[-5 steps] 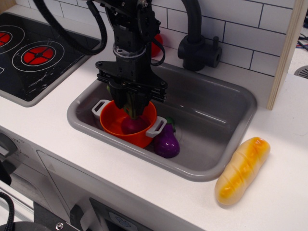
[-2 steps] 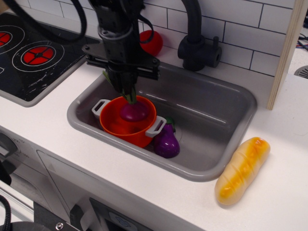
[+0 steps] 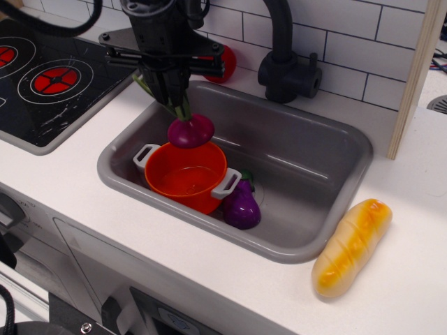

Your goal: Take beet from pot sink

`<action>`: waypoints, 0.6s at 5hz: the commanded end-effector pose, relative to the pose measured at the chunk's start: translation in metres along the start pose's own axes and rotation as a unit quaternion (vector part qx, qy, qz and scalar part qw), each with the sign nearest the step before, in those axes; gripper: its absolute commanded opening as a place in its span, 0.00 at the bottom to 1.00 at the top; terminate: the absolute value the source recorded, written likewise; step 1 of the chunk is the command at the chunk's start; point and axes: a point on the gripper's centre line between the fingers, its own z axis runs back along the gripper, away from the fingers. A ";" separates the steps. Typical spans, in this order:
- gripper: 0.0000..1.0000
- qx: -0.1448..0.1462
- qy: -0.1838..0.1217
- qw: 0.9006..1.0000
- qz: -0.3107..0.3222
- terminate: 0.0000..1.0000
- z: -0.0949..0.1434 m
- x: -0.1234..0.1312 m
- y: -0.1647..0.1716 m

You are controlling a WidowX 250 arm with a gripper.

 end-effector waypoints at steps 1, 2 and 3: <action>0.00 -0.027 -0.031 0.999 0.016 0.00 0.012 0.026 -0.031; 0.00 -0.032 -0.026 0.999 0.006 0.00 0.000 0.024 -0.046; 0.00 -0.023 -0.019 1.000 0.001 0.00 -0.021 0.019 -0.061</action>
